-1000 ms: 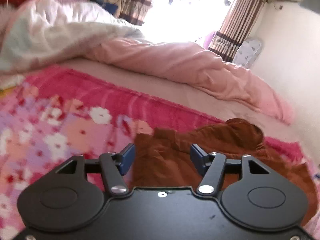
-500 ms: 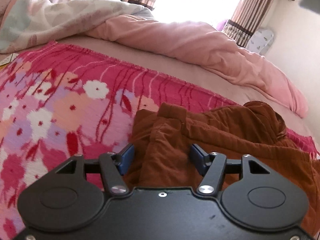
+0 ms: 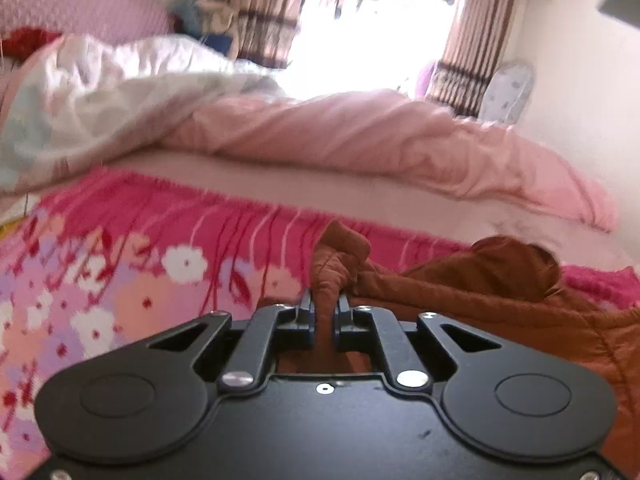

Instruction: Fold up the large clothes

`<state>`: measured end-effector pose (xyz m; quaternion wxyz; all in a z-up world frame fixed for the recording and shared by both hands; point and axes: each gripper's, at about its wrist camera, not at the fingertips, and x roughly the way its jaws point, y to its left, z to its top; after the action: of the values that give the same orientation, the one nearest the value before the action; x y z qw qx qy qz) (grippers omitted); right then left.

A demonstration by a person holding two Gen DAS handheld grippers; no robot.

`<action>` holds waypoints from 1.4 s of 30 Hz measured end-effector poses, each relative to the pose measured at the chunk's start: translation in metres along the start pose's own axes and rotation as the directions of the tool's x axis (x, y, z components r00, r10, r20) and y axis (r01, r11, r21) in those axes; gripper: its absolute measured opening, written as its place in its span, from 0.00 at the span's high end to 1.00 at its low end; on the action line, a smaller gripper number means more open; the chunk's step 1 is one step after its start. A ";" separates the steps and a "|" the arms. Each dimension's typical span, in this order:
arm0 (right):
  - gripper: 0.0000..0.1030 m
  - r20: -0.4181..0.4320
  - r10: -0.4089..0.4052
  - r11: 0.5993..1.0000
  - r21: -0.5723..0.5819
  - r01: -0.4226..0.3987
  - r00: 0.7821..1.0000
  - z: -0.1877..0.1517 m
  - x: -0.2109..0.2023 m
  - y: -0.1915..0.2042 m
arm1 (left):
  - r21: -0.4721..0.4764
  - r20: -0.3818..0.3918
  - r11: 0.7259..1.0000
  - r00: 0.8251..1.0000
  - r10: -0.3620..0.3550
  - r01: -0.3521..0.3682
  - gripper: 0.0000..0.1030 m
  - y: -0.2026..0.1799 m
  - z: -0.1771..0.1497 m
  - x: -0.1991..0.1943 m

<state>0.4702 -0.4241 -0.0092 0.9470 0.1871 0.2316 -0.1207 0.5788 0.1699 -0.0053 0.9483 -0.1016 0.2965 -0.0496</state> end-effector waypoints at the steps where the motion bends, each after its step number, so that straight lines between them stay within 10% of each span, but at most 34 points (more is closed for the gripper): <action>1: 0.93 -0.019 -0.007 1.000 0.014 0.007 1.000 -0.002 0.008 -0.003 | -0.002 -0.026 1.000 1.000 0.017 -0.017 0.91 0.002 -0.004 0.011; 8: 0.91 -0.104 -0.050 0.998 0.026 0.053 0.993 -0.025 0.044 -0.014 | 0.001 -0.108 0.998 0.993 0.056 -0.057 0.85 0.010 -0.024 0.046; 11: 0.85 -0.105 -0.052 0.999 0.003 0.053 0.993 -0.025 0.041 -0.012 | 0.048 -0.101 0.992 0.988 0.120 -0.115 0.57 0.005 -0.018 0.040; 12: 0.77 -0.097 -0.061 0.998 0.000 0.061 0.993 -0.024 0.038 -0.011 | 0.054 -0.089 0.986 0.983 0.162 -0.158 0.42 0.004 -0.014 0.036; 15: 0.39 -0.027 -0.098 0.994 0.043 0.099 0.995 -0.017 0.016 -0.013 | 0.017 -0.048 0.987 0.986 0.162 -0.162 0.44 0.006 -0.003 0.000; 21: 0.40 0.117 0.079 0.996 0.018 -0.082 0.990 -0.019 -0.066 0.026 | 0.108 0.027 0.994 0.999 0.029 -0.031 0.44 -0.047 -0.020 -0.084; 30: 0.65 -0.012 0.305 0.947 -0.102 -0.305 0.952 -0.124 -0.085 0.144 | 0.143 -0.050 0.968 0.979 -0.199 0.204 0.44 -0.141 -0.094 -0.087; 36: 0.73 -0.069 0.274 0.946 -0.162 -0.282 0.959 -0.151 -0.068 0.166 | 0.141 -0.069 0.980 0.989 -0.132 0.140 0.44 -0.138 -0.106 -0.070; 42: 0.75 -0.011 0.117 0.980 -0.162 -0.117 0.993 -0.127 -0.081 0.102 | 0.139 -0.058 0.990 0.998 0.004 0.004 0.44 -0.071 -0.095 -0.078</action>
<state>0.3825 -0.2687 -0.0438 0.9643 0.1230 0.2301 -0.0455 0.4581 0.0970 -0.0221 0.9441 -0.0340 0.3198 -0.0730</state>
